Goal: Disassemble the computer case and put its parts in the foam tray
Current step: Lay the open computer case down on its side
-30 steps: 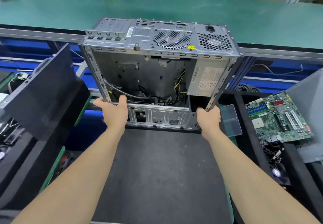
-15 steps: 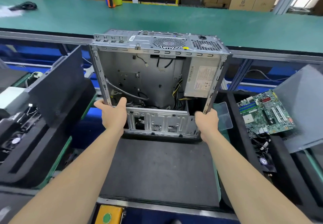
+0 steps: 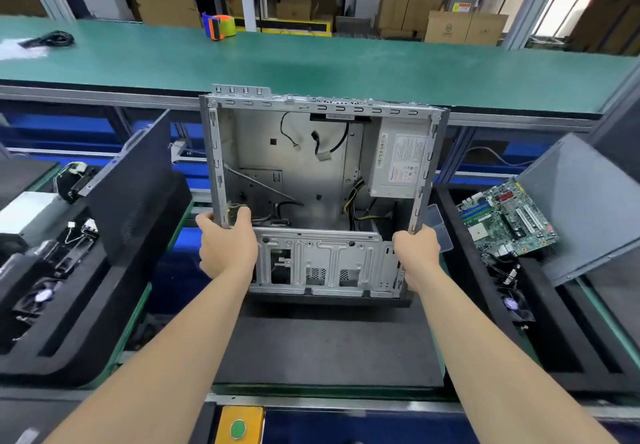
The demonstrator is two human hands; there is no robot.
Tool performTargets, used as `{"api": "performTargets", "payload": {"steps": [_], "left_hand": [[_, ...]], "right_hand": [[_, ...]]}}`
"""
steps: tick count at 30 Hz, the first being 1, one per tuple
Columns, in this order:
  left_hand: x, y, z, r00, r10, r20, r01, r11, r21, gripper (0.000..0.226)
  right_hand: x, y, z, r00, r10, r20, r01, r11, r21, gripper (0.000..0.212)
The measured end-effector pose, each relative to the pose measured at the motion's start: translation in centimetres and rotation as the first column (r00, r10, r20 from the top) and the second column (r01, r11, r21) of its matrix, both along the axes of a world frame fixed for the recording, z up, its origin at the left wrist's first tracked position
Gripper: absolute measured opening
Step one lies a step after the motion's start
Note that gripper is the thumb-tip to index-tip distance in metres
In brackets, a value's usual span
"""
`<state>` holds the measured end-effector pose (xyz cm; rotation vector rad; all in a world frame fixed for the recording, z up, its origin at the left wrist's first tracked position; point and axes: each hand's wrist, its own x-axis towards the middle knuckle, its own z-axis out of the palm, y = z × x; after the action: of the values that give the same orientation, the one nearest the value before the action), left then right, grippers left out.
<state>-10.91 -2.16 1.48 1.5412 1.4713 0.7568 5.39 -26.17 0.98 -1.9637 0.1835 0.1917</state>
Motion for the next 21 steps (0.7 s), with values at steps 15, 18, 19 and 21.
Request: {"api": "performTargets", "payload": {"steps": [15,18,19,21], "left_hand": [[-1.6,0.0,1.8,0.977,-0.035,-0.209,0.066,0.987,0.145,0.043],[-1.5,-0.2,1.4,0.981,-0.043,-0.191,0.062,0.994,0.095,0.043],[-1.4,-0.2,1.3,0.979,-0.043,-0.201,0.062,0.994,0.091,0.044],[-1.2,-0.1,1.2,0.975,-0.042,-0.220,0.064,0.993,0.097,0.047]], "right_hand": [[-1.3,-1.0,1.8,0.999,-0.006,0.032,0.007,1.000,-0.030,0.026],[-1.1,-1.2,1.9,0.999,0.004,0.048,0.001,0.995,-0.095,0.021],[-1.0,-1.2,2.0,0.999,0.005,0.045,0.000,0.993,-0.117,0.024],[-0.8,-1.0,2.0,0.999,0.005,0.036,0.001,0.988,-0.153,0.031]]}}
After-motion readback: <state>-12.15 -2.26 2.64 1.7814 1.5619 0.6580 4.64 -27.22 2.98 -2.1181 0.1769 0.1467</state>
